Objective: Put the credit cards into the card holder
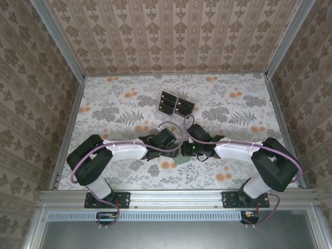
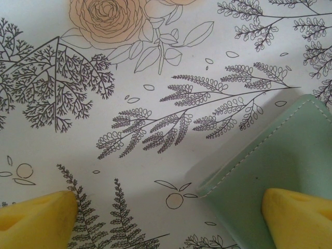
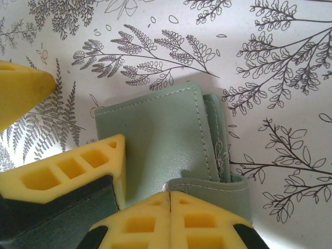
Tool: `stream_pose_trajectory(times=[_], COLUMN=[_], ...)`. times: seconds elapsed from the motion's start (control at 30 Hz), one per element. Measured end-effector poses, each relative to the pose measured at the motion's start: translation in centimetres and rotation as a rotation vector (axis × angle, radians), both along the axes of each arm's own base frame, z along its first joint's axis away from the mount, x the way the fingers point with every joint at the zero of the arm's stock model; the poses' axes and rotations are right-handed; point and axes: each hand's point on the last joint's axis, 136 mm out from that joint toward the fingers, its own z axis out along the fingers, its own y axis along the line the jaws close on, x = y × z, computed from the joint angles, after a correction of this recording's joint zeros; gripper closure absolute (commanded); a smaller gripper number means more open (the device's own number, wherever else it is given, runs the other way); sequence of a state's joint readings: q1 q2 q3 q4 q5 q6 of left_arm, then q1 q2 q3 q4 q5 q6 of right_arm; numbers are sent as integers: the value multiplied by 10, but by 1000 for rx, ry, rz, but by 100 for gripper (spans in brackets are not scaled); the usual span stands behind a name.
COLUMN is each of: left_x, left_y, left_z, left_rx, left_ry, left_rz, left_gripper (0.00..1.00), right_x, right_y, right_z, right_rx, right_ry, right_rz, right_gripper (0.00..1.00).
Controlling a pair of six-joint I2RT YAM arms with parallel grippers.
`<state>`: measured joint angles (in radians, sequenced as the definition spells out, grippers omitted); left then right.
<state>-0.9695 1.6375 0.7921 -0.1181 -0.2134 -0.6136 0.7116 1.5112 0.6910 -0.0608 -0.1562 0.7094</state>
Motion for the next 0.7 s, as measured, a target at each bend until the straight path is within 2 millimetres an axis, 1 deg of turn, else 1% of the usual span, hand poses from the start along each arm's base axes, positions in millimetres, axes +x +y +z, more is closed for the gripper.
stream_pose_trajectory(times=[0.7], left_x=[0], left_y=[-1], left_z=[-1], left_rx=[-4], left_ry=[2], left_rz=[-3], left_gripper=[6], right_x=[0], right_y=[10], right_z=[-4], right_rx=[-14], right_ry=[4], right_rz=[20], right_gripper=[100])
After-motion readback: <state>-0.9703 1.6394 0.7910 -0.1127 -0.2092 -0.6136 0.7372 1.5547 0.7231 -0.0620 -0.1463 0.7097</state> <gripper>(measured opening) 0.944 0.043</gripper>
